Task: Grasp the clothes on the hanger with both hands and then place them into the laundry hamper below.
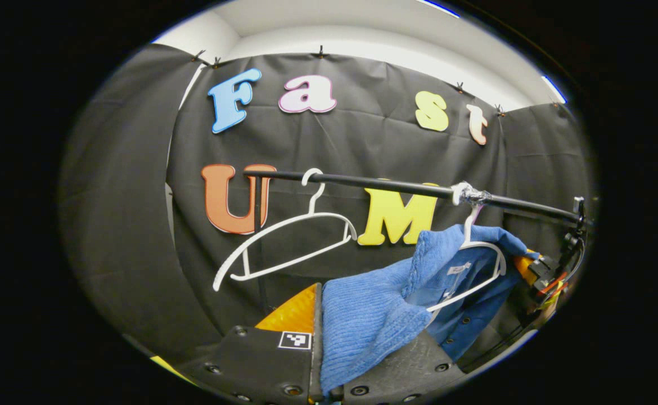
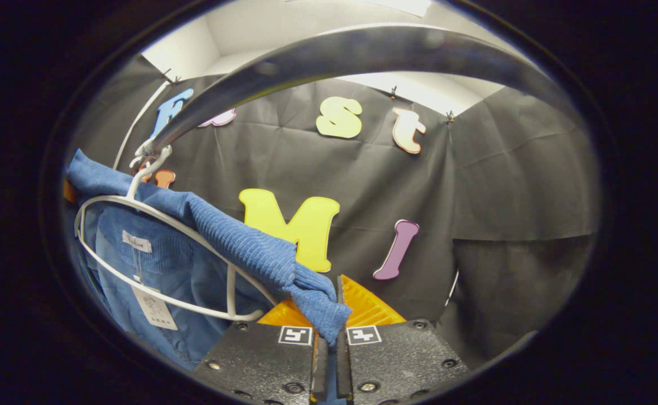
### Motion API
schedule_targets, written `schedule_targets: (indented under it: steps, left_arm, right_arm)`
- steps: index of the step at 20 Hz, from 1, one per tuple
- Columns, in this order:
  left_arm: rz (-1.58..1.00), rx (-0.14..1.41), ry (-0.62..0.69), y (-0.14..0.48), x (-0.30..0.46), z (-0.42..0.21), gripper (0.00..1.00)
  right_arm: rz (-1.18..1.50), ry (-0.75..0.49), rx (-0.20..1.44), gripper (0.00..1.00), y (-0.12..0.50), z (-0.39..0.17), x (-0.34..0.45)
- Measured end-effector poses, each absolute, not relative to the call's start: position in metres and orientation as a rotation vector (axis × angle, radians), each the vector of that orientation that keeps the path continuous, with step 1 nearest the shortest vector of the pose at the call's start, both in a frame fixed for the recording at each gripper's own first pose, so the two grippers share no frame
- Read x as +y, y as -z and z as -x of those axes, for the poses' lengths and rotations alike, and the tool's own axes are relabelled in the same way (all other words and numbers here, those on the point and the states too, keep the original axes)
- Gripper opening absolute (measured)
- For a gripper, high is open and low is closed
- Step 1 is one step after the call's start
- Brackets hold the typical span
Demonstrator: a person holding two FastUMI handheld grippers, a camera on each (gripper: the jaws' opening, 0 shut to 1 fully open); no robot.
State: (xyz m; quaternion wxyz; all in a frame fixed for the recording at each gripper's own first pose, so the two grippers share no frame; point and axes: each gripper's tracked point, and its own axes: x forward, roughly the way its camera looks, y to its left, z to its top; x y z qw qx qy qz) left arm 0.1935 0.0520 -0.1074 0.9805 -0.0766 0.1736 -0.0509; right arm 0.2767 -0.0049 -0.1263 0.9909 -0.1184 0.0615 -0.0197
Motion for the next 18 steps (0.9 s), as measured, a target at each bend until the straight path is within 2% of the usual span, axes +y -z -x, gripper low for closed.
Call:
schedule_targets:
  steps: [10,18]
  left_arm:
    - [-0.097,0.383,0.236,0.111,0.063,-0.208,0.1]
    - [-0.136,0.424,0.349,0.146,0.069,-0.232,0.1]
  right_arm:
    - [0.418,0.009,0.086,0.1,0.117,-0.279,-0.017]
    - [0.469,-0.012,0.123,0.1,0.144,-0.289,-0.018]
